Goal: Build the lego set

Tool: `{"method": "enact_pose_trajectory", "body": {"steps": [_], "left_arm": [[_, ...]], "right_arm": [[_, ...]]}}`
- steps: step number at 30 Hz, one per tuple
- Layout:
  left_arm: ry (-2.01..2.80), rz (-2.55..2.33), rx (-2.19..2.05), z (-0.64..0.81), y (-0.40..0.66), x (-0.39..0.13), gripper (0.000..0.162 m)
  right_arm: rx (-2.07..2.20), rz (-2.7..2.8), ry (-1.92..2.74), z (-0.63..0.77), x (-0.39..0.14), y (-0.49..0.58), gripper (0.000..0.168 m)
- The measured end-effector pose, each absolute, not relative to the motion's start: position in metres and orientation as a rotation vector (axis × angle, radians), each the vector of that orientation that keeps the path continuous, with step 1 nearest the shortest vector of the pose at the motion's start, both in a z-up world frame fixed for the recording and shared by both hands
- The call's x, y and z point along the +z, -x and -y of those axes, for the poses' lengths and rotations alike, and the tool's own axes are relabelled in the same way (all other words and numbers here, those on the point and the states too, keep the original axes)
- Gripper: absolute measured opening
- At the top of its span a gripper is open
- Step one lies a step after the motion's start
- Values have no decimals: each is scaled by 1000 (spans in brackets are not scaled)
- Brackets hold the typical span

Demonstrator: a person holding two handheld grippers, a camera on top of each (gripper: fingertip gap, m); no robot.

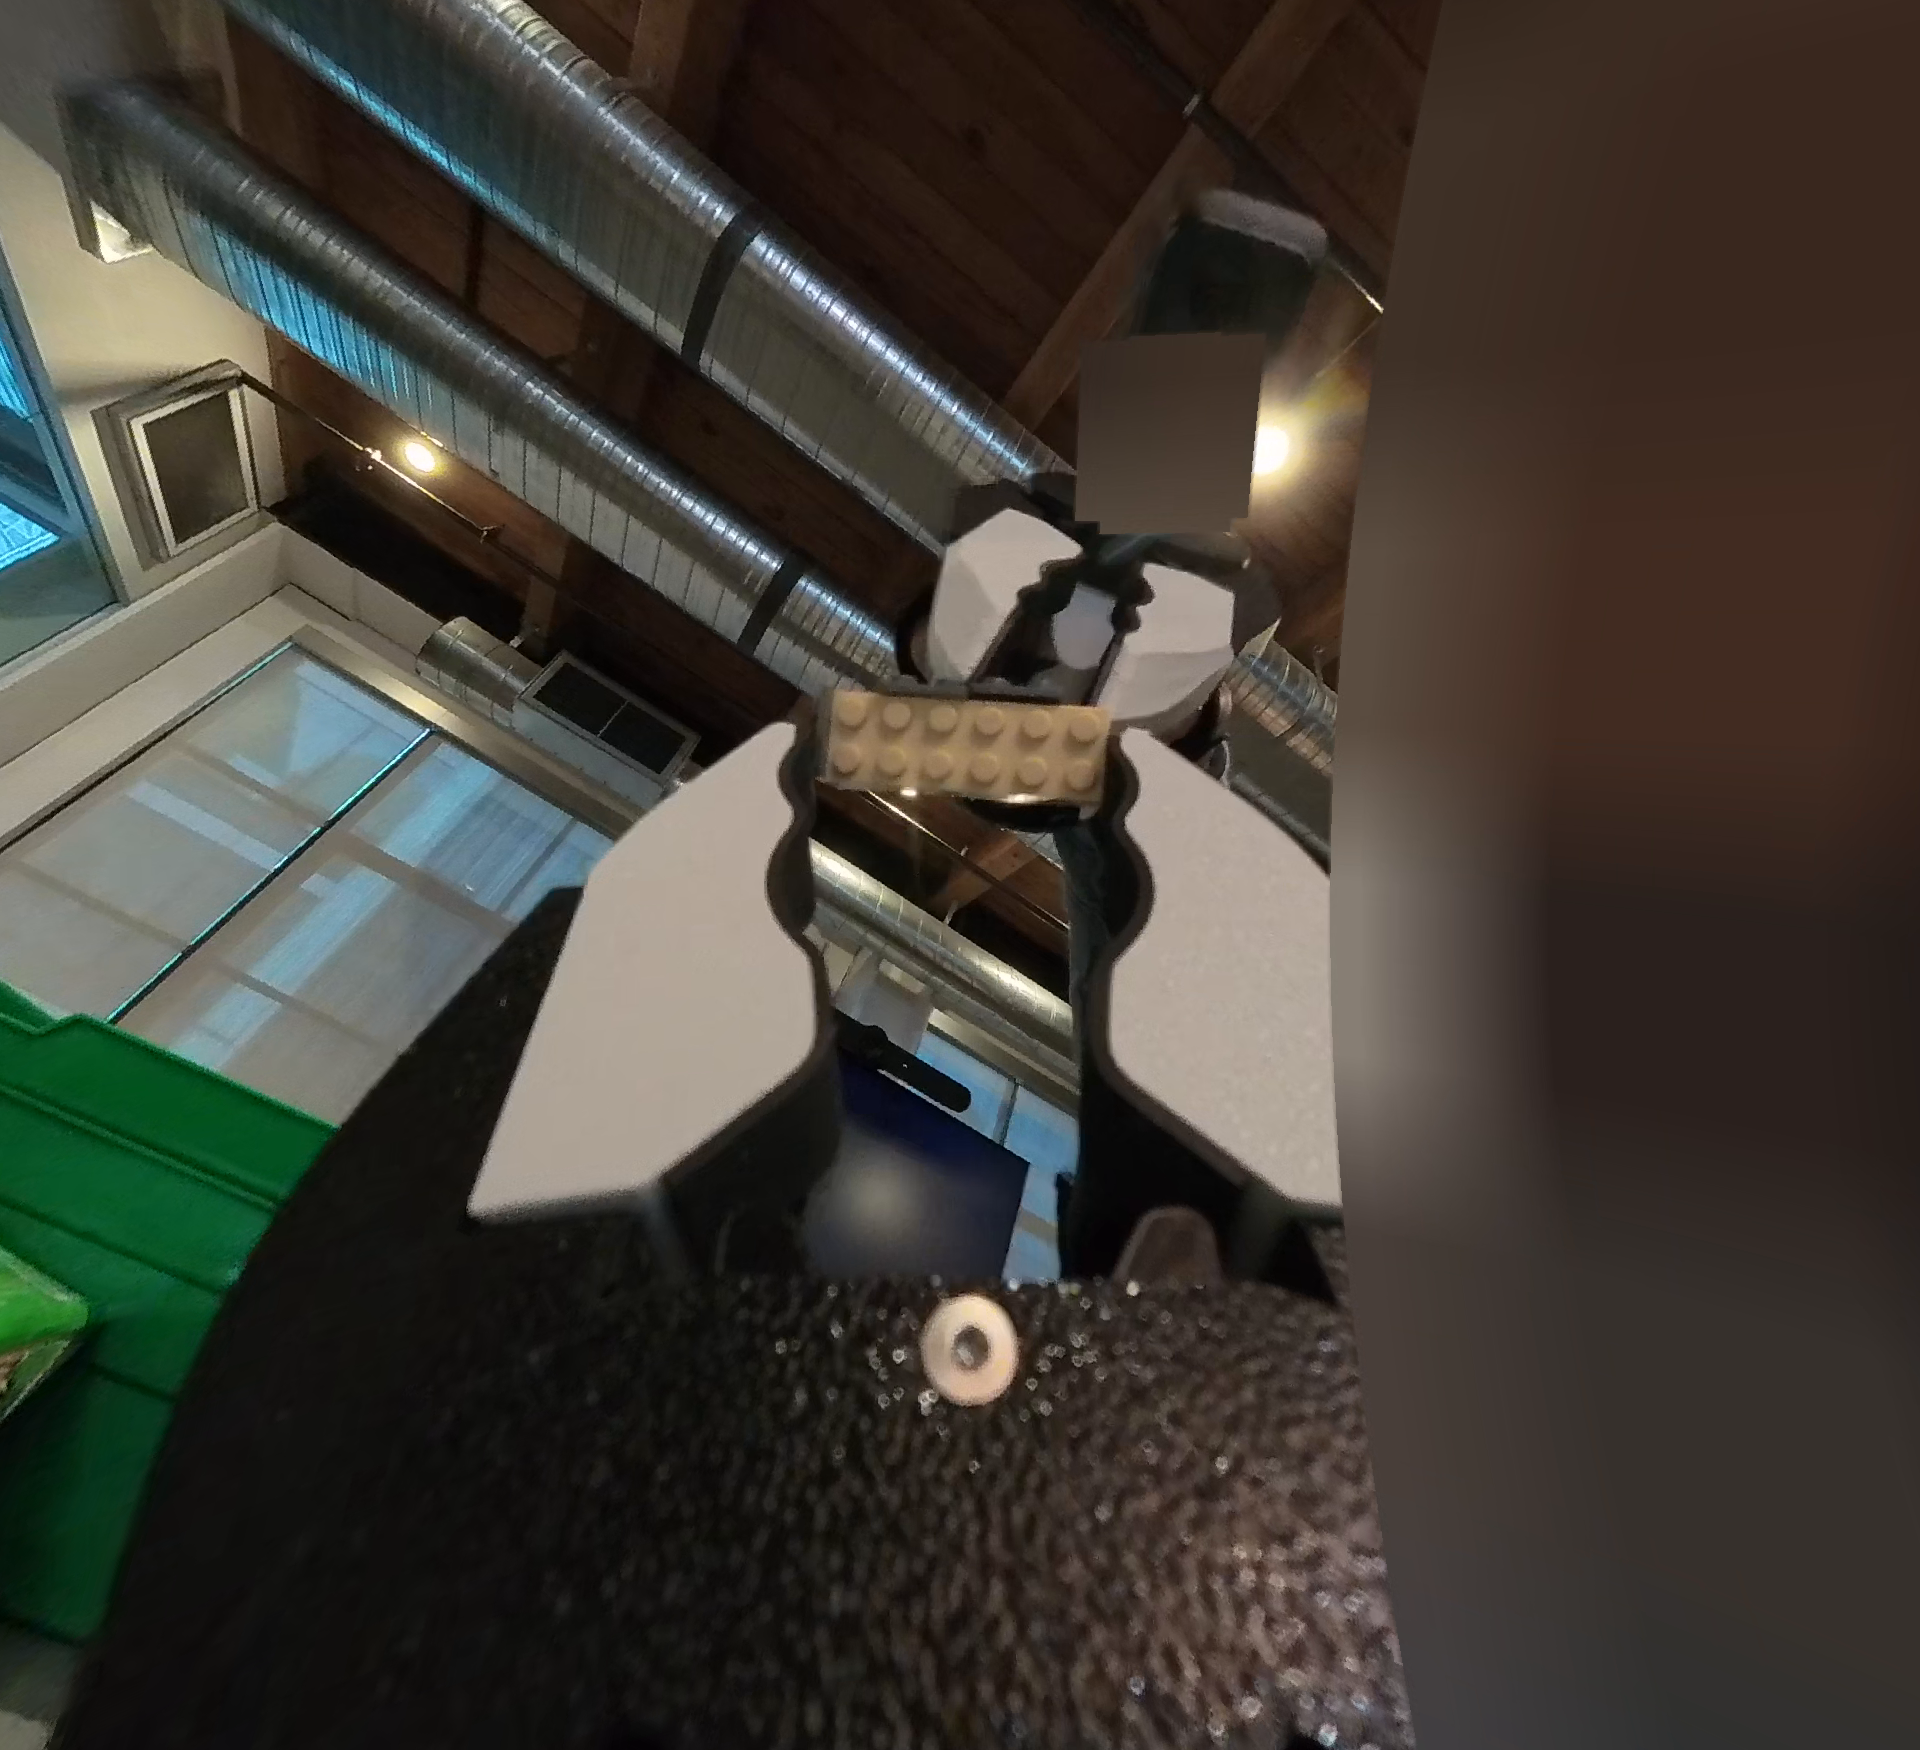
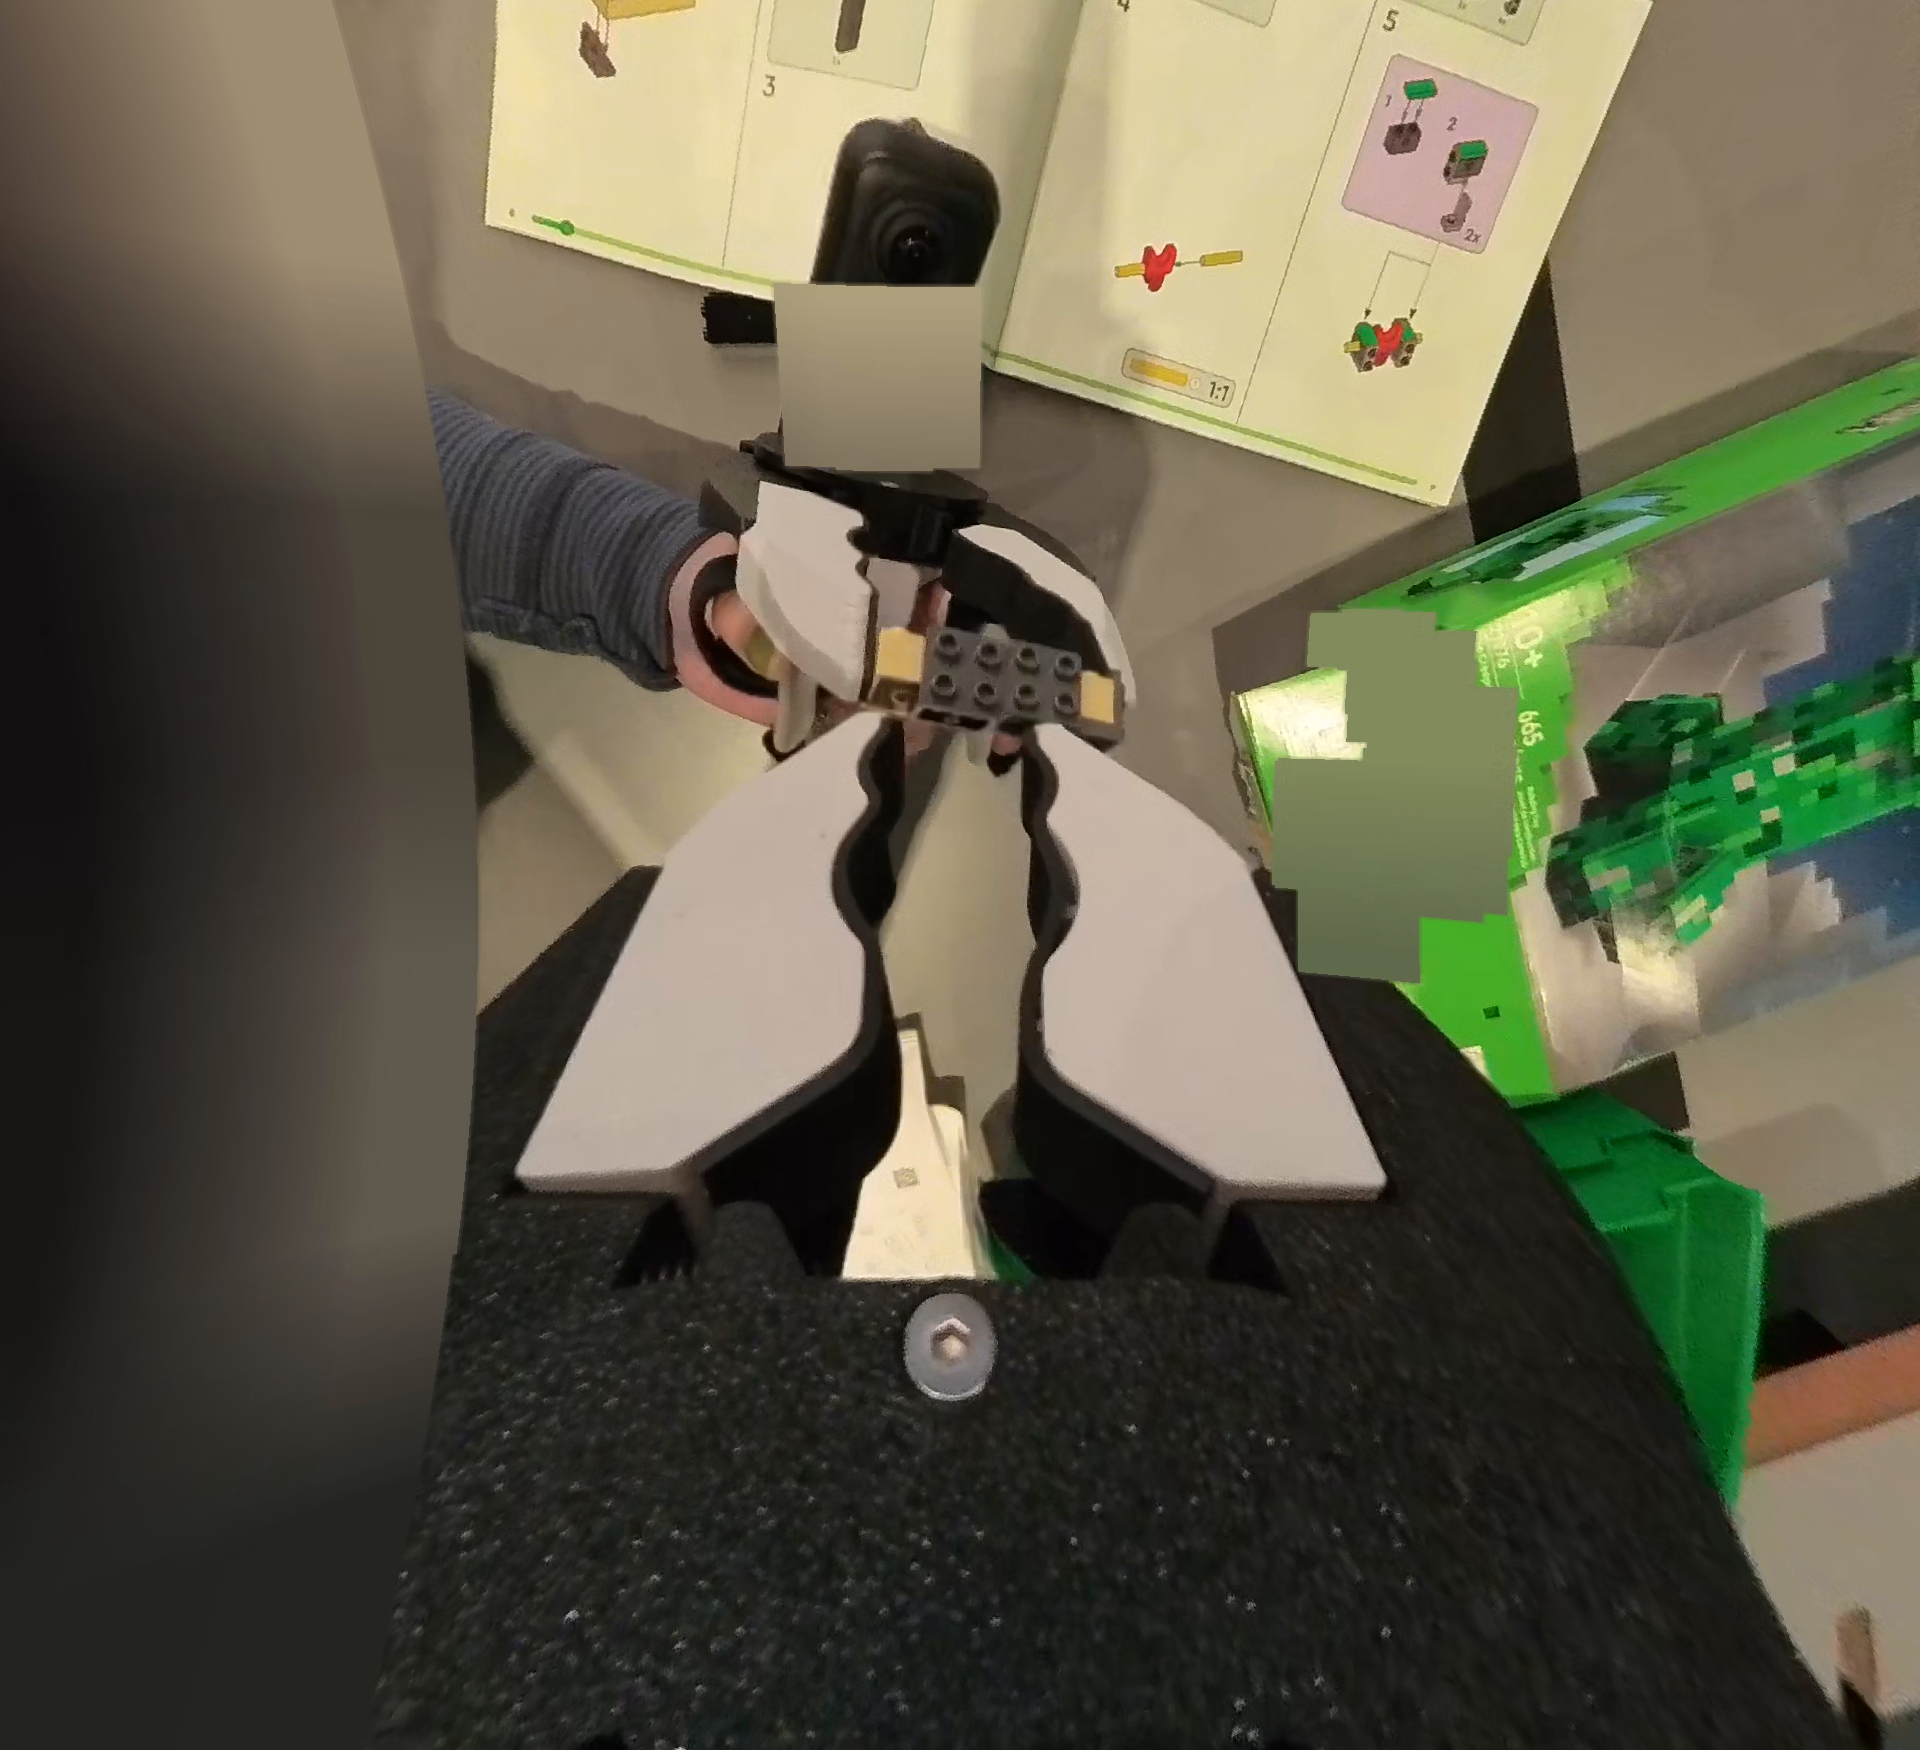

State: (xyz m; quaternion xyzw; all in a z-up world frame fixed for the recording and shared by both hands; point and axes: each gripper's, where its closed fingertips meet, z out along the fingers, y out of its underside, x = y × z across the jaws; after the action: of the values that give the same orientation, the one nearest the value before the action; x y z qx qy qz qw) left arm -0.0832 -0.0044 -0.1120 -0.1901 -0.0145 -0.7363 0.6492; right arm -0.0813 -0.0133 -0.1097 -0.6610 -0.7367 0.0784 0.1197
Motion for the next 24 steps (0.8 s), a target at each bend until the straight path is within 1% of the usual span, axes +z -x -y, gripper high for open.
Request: {"method": "enact_pose_trajectory", "body": {"steps": [3,6,7,12,17,24], "left_arm": [[453,19,-1711,3,80,-113,53],[455,-29,-1776,7,74,-110,53],[448,-44,-1803,9,72,-110,53],[420,-163,-1918,22,62,-104,53],[402,-266,-1960,36,53,-100,53],[395,-345,-2006,45,47,-99,53]], "right_arm": [[255,2179,1796,13,-98,79,21],[259,2320,1548,22,-92,71,22],[268,2377,1475,26,-92,66,26],[379,2601,1251,40,-90,54,34],[518,2795,1228,52,-86,56,43],[468,3029,1238,56,-104,54,39]]}}
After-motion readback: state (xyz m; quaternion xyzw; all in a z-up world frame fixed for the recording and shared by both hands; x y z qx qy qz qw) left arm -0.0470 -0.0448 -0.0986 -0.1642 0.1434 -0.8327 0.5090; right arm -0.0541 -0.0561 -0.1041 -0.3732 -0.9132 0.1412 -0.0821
